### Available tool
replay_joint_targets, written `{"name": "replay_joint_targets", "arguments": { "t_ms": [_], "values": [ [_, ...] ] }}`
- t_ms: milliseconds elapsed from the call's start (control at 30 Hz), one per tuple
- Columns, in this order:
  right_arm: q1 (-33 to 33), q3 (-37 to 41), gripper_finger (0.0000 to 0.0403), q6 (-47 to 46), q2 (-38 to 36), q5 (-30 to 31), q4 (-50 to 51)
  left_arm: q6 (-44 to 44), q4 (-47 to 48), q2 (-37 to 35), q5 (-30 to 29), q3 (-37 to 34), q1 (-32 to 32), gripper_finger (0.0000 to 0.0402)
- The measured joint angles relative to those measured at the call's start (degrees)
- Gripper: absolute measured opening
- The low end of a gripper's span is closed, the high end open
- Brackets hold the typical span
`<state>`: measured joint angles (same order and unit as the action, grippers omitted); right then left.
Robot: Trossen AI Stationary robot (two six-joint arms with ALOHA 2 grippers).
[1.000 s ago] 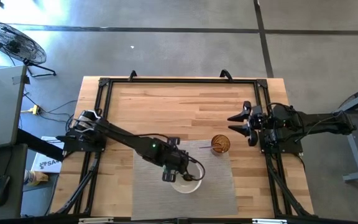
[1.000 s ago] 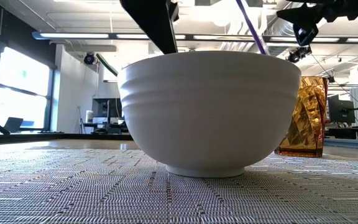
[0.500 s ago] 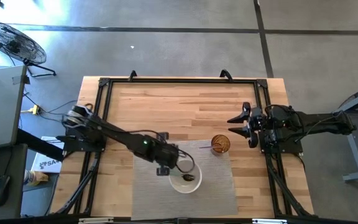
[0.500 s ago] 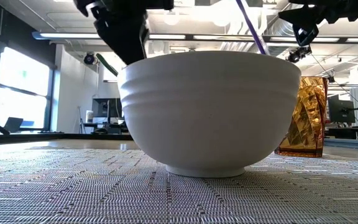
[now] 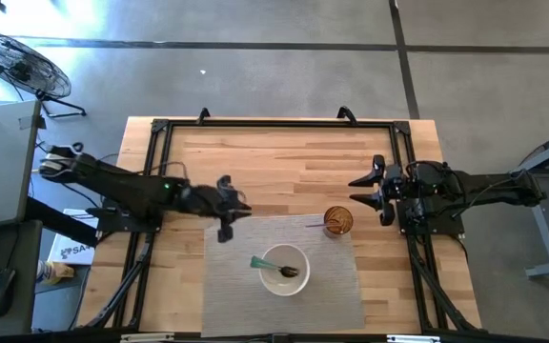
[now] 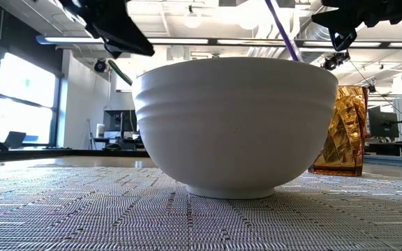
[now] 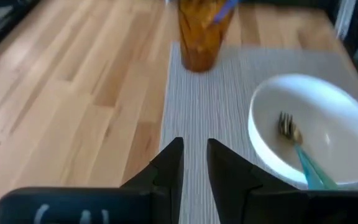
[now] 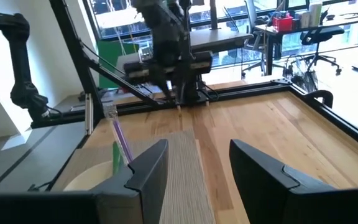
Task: Pick & Place Utensil
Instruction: Return to Home Position
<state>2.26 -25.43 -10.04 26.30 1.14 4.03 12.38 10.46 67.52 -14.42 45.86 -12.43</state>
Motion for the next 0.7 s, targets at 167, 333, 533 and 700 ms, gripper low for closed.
{"name": "replay_joint_targets", "arguments": {
  "t_ms": [167,333,533,700],
  "values": [
    [0.00,0.00,0.0165,1.01,-0.02,-0.02,0.50,-0.49,-7.93,-7.90,3.17,-7.89,5.21,0.0069],
    [0.00,0.00,0.0165,1.67,0.37,0.11,1.09,-1.57,-10.40,-12.78,3.33,-11.70,9.67,0.0069],
    [-0.02,0.00,0.0135,3.94,0.59,-0.08,1.34,-3.15,-14.70,-18.33,3.13,-17.23,14.26,0.0069],
    [-0.01,0.00,0.0076,6.33,-0.21,-1.04,2.75,-2.94,-16.42,-24.15,3.21,-21.52,16.53,0.0069]
  ]
}}
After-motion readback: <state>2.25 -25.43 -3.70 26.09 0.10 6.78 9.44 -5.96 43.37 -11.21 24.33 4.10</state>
